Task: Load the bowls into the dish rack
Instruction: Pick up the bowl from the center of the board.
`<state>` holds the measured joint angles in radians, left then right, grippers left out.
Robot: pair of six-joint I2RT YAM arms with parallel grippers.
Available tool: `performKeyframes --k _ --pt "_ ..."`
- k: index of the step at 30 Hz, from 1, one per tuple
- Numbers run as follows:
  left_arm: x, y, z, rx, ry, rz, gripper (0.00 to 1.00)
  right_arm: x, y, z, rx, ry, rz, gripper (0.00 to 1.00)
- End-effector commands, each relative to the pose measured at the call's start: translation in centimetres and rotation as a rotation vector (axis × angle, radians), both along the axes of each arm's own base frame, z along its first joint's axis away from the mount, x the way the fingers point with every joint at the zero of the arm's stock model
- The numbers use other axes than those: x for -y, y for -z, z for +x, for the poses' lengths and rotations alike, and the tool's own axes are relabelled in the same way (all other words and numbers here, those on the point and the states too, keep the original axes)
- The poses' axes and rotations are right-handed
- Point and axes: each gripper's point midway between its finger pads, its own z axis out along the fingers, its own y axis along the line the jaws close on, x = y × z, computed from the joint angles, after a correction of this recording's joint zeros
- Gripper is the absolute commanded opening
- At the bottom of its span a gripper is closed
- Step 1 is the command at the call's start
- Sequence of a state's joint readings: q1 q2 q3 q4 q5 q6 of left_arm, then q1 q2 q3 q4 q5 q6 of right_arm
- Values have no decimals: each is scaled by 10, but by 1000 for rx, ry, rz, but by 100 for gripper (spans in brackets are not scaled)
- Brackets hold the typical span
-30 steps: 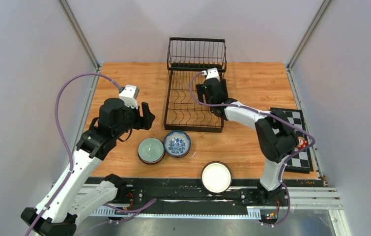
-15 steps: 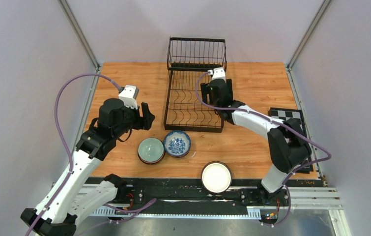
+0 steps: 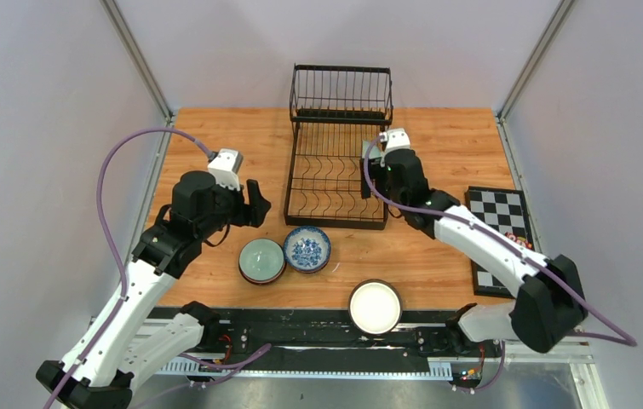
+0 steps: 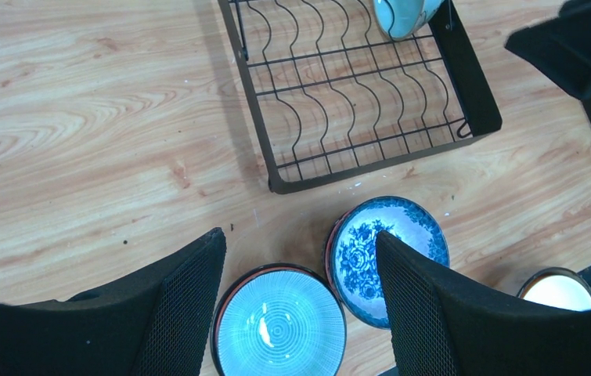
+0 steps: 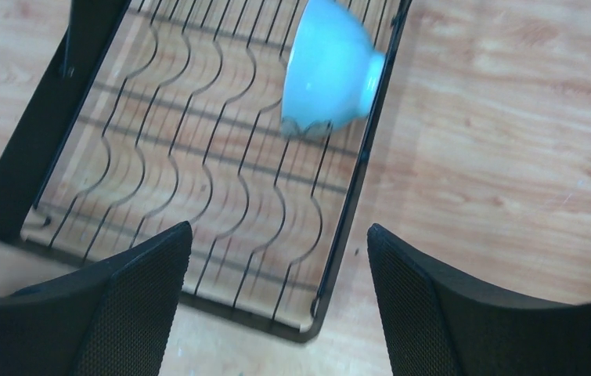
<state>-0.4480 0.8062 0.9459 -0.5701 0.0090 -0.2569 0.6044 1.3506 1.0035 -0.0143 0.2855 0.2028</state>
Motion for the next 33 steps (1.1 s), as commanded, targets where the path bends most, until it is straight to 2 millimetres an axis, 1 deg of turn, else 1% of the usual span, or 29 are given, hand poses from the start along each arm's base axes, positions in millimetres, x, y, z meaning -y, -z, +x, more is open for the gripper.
performKeyframes --k 1,7,12,15,17,20,24,29,33 --pt "3 2 -2 2 30 -2 72 0 17 -57 -137 -101 11 83" --pt "5 12 -5 -32 40 6 72 8 21 -121 -259 -203 42 81" --pt "5 15 -6 -39 44 13 72 15 41 -177 -431 -269 8 79" --pt "5 15 -5 -40 44 19 72 17 50 -206 -494 -297 -41 79" --pt "4 17 -5 -44 43 21 72 22 57 -221 -533 -295 -90 79" --pt "5 18 -6 -45 49 21 72 29 68 -240 -589 -282 -158 79" --pt "4 19 -7 -45 49 26 72 39 84 -257 -670 -258 -205 77" --pt "3 20 -8 -44 48 32 73 47 106 -274 -762 -256 -257 76" --pt "4 20 -8 -47 55 28 73 45 118 -280 -807 -250 -267 76"
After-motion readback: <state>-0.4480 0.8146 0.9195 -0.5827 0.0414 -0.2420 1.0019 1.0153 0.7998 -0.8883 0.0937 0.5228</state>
